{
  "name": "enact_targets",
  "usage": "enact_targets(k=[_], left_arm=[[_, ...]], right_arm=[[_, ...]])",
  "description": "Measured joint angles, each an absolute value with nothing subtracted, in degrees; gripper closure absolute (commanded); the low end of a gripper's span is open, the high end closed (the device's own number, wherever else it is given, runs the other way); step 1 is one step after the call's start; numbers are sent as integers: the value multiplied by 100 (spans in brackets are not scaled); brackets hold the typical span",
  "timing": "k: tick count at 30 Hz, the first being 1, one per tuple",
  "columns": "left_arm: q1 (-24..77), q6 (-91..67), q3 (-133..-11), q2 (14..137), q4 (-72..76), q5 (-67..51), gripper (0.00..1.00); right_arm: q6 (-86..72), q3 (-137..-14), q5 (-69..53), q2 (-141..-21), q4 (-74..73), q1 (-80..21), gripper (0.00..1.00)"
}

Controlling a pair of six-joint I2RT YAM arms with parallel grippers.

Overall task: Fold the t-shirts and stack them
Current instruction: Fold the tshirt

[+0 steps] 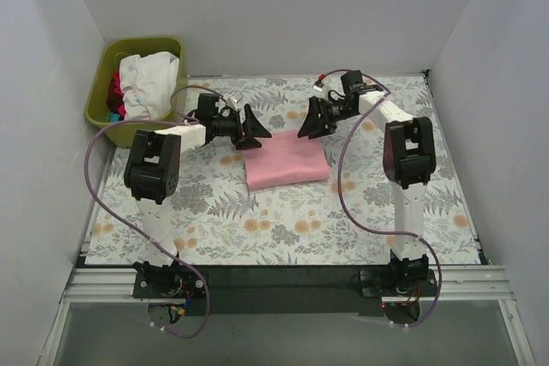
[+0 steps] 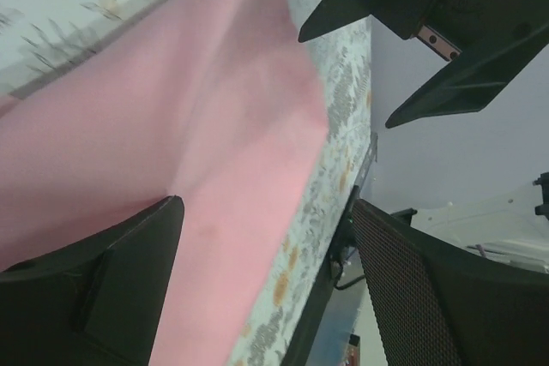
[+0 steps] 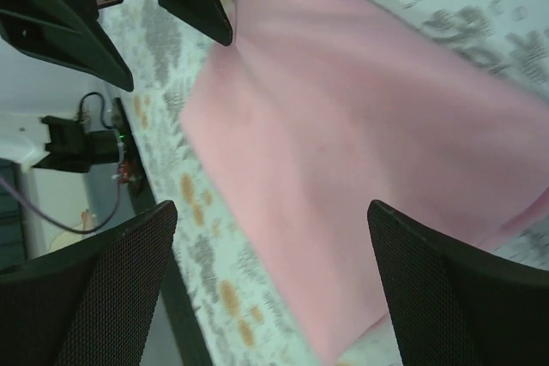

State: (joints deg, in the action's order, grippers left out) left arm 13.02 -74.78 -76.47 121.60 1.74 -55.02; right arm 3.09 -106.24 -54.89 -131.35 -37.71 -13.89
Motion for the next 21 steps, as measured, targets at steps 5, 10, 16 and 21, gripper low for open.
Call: enact_targets(k=[5, 10, 16, 21], left_arm=[[1479, -7660, -6775, 10617, 113, -5688, 46], [2032, -7964, -6134, 9793, 351, -5935, 65], [2191, -8324, -5404, 10363, 445, -5957, 68], [1896, -8213, -4799, 11288, 425, -5894, 69]], right_arm=[[-567, -9292, -5835, -11601, -3347, -1459, 6], [-1389, -8086, -6228, -10742, -2585, -2032, 51], [-1577, -7629, -6305, -11489, -2316, -2300, 65], [-1188, -7406, -6064, -12258, -2305, -2117, 66]])
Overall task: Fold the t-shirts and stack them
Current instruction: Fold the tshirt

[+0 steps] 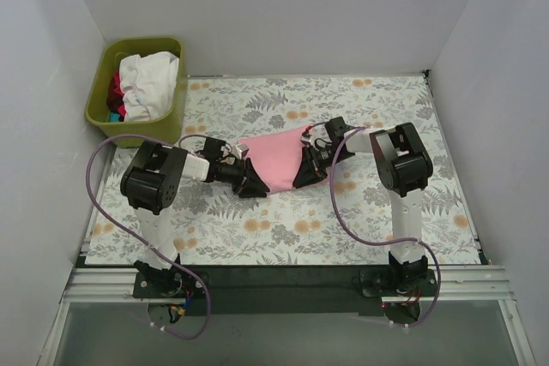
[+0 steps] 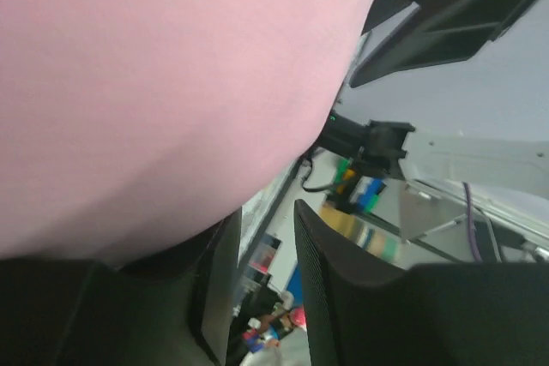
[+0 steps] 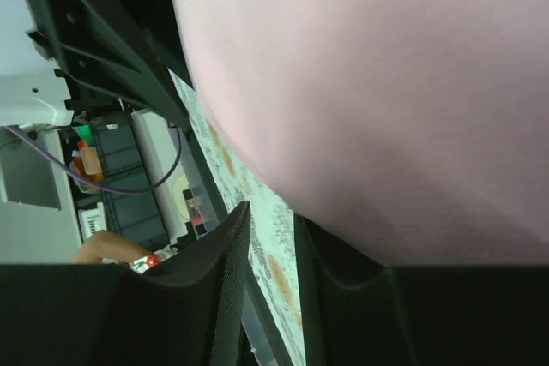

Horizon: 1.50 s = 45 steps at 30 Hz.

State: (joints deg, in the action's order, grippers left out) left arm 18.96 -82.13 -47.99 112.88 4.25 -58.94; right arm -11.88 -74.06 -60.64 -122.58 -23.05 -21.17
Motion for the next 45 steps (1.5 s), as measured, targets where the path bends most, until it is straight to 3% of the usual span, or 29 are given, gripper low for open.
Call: enact_targets(k=[8, 13, 19, 24, 28, 31, 35, 39, 45], left_arm=[[1437, -7870, -4836, 11240, 191, -5905, 66], [1498, -7203, -4853, 10549, -631, -5747, 65], [2259, -7091, -5196, 9511, -552, -5516, 65], [2832, -7605, -5376, 10112, 193, -5365, 66], [2753, -7953, -5524, 11222, 399, -4976, 65], [2561, -8230, -5513, 11572, 499, -5308, 64], [2421, -8073, -5376, 11413, 412, -5391, 54], [2182, -7612, -4965, 10630, -152, -5454, 38], [1852, -6777, -5172, 9017, -1098, -5404, 22]], right_arm=[[-727, -7109, -6208, -12335, -2425, -1782, 63], [-585, -6949, -6230, -11469, -2657, -1732, 59], [-565, -7544, -6309, -10501, -2536, -1732, 62], [-504, -7634, -6093, -11194, -2438, -1732, 64], [-421, -7618, -5717, -12169, -2447, -1706, 65], [-451, -7590, -5795, -12436, -2523, -1619, 65], [-467, -7522, -5736, -12409, -2502, -1546, 65], [-521, -7338, -5642, -12226, -2506, -1437, 55], [-495, -7201, -5166, -11360, -2558, -1288, 25]])
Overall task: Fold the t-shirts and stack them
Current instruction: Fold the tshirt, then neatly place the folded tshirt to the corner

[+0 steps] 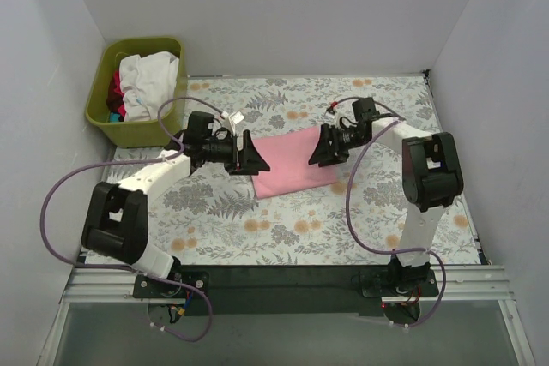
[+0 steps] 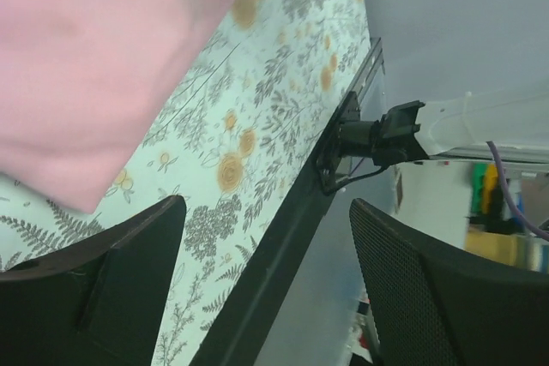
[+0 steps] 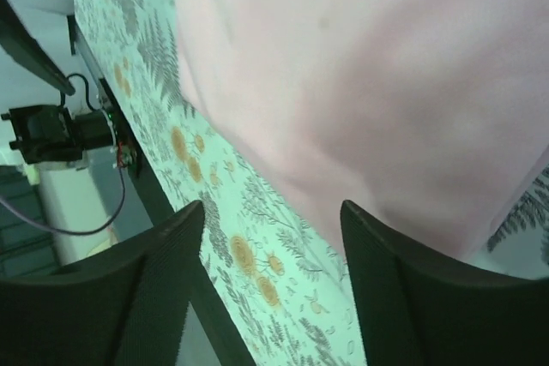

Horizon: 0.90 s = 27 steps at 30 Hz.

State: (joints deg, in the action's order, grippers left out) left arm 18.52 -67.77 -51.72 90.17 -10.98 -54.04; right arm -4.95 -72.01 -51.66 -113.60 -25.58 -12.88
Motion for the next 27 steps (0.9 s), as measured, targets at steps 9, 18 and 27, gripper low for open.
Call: enact_targets(k=[9, 18, 27], left_arm=[[1332, -6040, -5990, 7996, -1859, -4595, 17], [1007, -5684, -6499, 8034, -2340, -3736, 16], [976, -5599, -6499, 8027, -2499, -3546, 16]], right_arm=[[110, -7832, -3044, -9754, -2593, -2191, 7], [429, -9021, -657, -11246, -2974, -4108, 4], [379, -9063, -115, -12055, -3208, -4012, 2]])
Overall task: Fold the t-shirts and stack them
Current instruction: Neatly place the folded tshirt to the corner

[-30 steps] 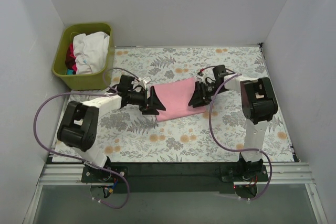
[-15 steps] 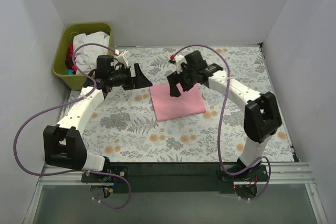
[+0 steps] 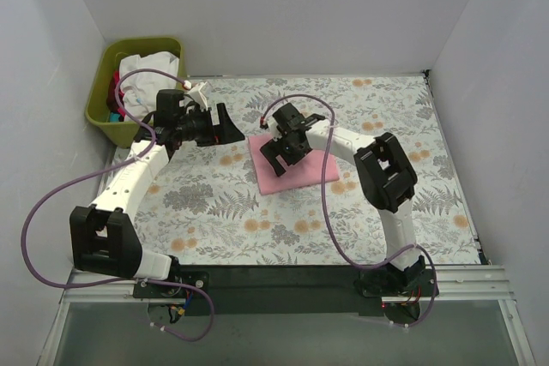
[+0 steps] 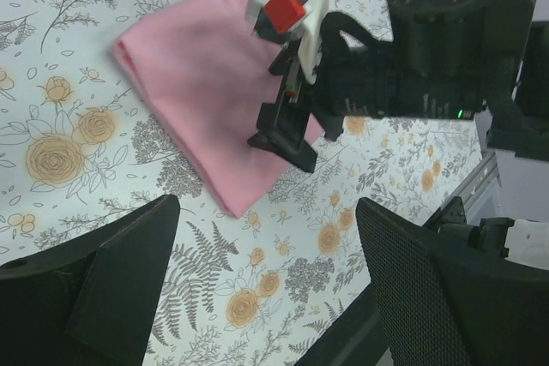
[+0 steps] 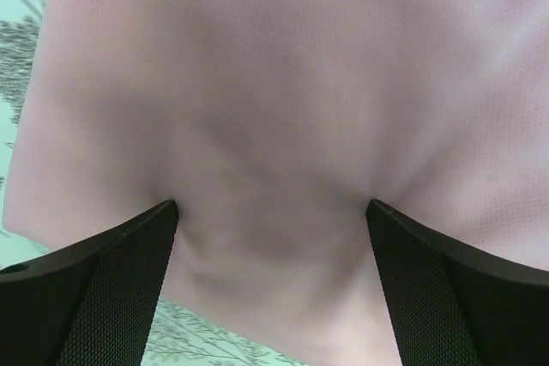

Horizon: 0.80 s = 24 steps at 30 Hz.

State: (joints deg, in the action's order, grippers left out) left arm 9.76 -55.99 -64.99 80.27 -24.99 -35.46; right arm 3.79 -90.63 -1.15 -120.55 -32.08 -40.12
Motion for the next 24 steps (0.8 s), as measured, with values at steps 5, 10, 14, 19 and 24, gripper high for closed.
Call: enact_targets(k=[5, 10, 14, 19, 24], left_arm=[[926, -5459, -6499, 7996, -2585, -3430, 16], [873, -5330, -6486, 7889, -2646, -3312, 16], [847, -5297, -6412, 7861, -2644, -3291, 16], [832, -5249, -6401, 7867, -2674, -3275, 16], [829, -5199, -6427, 7975, -2694, -3277, 16]], right_arm=[[904, -9076, -534, -12055, -3267, -3114, 2], [1839, -9509, -633, -12344, -3538, -1496, 2], [2534, -10368, -729, -12879, -3787, -449, 2], [3267, -11183, -827, -13353, -4036, 121, 2], [3660, -11469, -849, -13502, -4182, 255, 2]])
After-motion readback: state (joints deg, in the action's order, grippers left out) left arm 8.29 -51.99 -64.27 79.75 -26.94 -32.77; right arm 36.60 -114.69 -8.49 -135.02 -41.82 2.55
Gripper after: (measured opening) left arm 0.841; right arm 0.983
